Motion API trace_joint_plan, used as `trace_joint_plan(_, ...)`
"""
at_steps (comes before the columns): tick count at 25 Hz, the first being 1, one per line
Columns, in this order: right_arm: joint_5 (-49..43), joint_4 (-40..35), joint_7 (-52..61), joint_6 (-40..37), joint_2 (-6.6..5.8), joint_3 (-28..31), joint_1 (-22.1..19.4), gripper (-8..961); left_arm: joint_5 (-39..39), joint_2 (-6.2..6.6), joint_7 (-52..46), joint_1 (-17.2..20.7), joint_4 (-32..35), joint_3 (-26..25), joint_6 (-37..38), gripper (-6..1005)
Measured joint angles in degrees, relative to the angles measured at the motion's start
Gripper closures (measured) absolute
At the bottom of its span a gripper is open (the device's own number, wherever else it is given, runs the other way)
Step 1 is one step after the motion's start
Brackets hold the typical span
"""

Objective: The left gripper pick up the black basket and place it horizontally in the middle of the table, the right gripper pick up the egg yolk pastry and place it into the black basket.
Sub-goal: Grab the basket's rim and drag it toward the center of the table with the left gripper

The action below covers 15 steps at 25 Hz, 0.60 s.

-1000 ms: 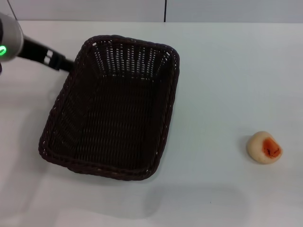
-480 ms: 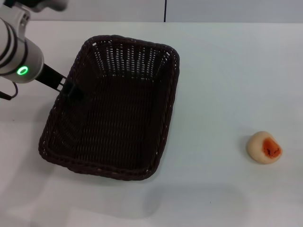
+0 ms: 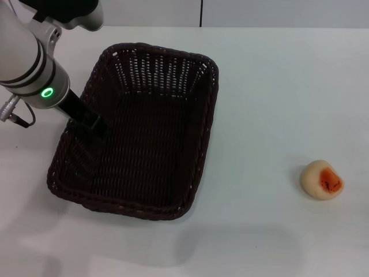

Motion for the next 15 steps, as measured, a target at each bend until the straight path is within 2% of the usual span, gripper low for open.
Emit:
trace_joint_plan(5,0.0,0.0,0.0,0.0,0.00,0.0,-0.1,199,0.0,0.15,1.1,-0.3,0.4,0.3,0.4,305)
trace_joint_plan(11,-0.1,0.0,0.0,0.0,0.02,0.0,-0.2,198,0.0,0.25,2.2,-0.1,0.2,0.6,1.3,530)
trace_joint_plan(15,-0.1,0.0,0.0,-0.3,0.02,0.0,-0.3,199,0.0,0.26,3.5,-0.1,0.5,0.7,1.8,635)
